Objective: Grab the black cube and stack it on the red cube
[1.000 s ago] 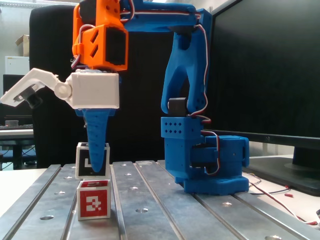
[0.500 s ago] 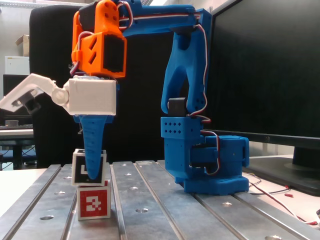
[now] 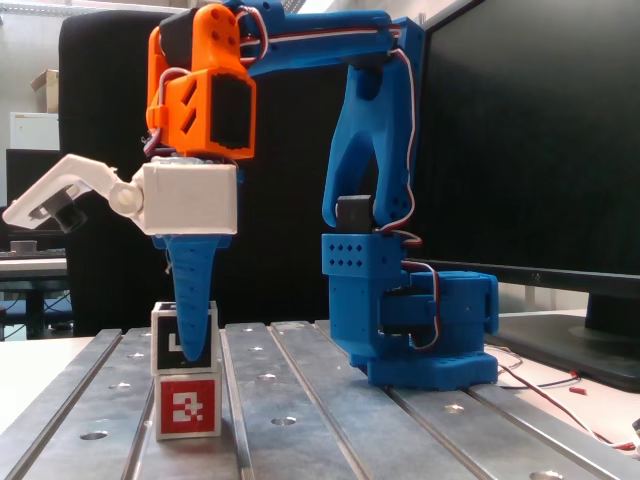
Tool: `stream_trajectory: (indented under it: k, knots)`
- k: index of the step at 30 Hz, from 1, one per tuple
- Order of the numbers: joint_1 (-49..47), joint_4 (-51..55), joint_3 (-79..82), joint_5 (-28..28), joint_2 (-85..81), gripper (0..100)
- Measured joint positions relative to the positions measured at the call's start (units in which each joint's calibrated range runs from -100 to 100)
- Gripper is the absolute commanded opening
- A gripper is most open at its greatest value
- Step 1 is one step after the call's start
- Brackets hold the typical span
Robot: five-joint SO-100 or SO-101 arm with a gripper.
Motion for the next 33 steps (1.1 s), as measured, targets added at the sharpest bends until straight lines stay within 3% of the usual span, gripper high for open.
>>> stream_trajectory:
  k: [24, 33]
  knots:
    - [0.0, 1.46, 0.36, 0.0, -0.08, 14]
    - [-0.07, 2.06, 0.54, 0.0, 0.0, 29]
